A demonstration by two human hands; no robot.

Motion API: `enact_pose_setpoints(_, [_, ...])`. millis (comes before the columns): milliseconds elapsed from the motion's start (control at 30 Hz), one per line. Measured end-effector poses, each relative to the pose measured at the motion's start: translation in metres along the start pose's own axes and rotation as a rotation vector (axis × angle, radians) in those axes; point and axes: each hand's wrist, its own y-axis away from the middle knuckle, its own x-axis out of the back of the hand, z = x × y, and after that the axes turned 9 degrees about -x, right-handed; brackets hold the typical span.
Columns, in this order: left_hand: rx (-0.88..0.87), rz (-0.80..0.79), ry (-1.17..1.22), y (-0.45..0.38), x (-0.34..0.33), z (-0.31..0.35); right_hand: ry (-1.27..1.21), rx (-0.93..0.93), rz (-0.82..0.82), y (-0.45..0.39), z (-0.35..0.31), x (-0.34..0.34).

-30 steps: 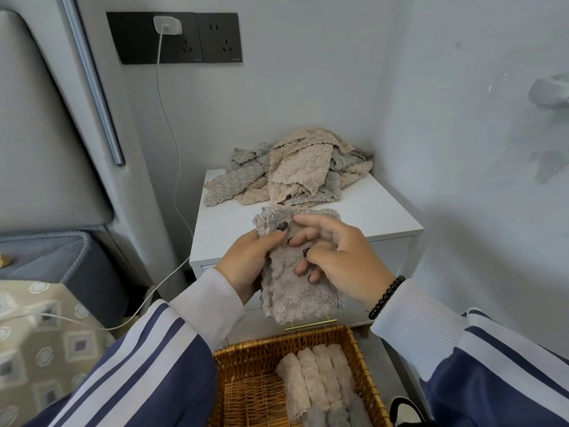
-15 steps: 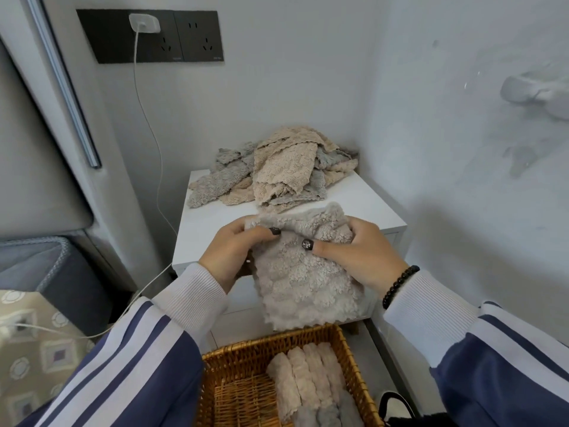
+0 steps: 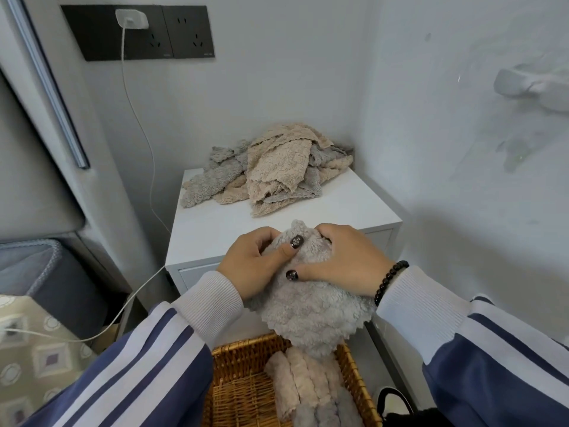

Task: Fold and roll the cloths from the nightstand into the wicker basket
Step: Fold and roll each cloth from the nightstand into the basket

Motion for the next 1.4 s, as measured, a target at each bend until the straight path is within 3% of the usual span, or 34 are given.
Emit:
enact_pose_setpoints(200, [-0.072, 0.220, -0.135, -0.001, 0.009, 0.003, -0.247, -0.123, -0.135, -0.004, 0.005, 0.022])
enact_pose_setpoints(300, [-0.076, 0.285, 0.033, -0.001, 0.014, 0.011, -0.363, -0.147, -0.163, -0.006, 0.017, 0.035])
enact_pose_setpoints(367, [-0.011, 0.246, 0.220, 0.000, 0.015, 0.017, -0.448, -0.142, -0.172, -0.006, 0.023, 0.040])
enact_pose_setpoints(433, [0.084, 0.107, 0.351, 0.001, 0.015, 0.019, -0.484, -0.137, -0.190, -0.004, 0.027, 0.042])
enact_pose_setpoints(500, [0.128, -0.018, 0.379, 0.003, 0.012, 0.019, -0.485, -0.124, -0.220, -0.001, 0.029, 0.042])
enact_pose_setpoints(567, [0.108, -0.020, 0.378, 0.004, 0.009, 0.020, -0.513, -0.126, -0.229, 0.000, 0.030, 0.043])
enact_pose_setpoints(667, [0.020, 0.096, 0.422, 0.002, 0.007, 0.020, -0.798, -0.189, -0.216, 0.000, 0.027, 0.041])
enact_pose_setpoints(767, [0.031, 0.244, 0.498, 0.000, 0.007, 0.024, -1.159, -0.258, -0.338, 0.002, 0.023, 0.029])
enact_pose_setpoints(867, [0.052, 0.327, 0.412, -0.002, 0.010, 0.019, -1.188, -0.278, -0.403, 0.006, 0.017, 0.012])
enact_pose_setpoints(1000, [-0.107, 0.307, -0.087, -0.002, 0.015, 0.013, -0.998, -0.309, -0.283, 0.001, 0.018, 0.013])
enact_pose_setpoints(1067, [-0.146, 0.297, -0.179, -0.001, 0.016, 0.015, -0.969, -0.319, -0.259, -0.001, 0.021, 0.017])
enact_pose_setpoints(1167, [0.005, 0.255, 0.062, 0.001, 0.014, 0.017, -0.986, -0.329, -0.235, -0.003, 0.024, 0.021])
enact_pose_setpoints(1267, [0.255, 0.038, 0.457, 0.007, 0.015, 0.020, -1.065, -0.375, -0.188, -0.004, 0.026, 0.023])
enact_pose_setpoints(1333, [0.287, -0.061, 0.500, 0.011, 0.017, 0.018, -1.112, -0.381, -0.204, -0.003, 0.025, 0.023])
enact_pose_setpoints(1400, [0.253, -0.039, 0.587, 0.014, 0.019, 0.016, -1.114, -0.357, -0.287, 0.000, 0.022, 0.020])
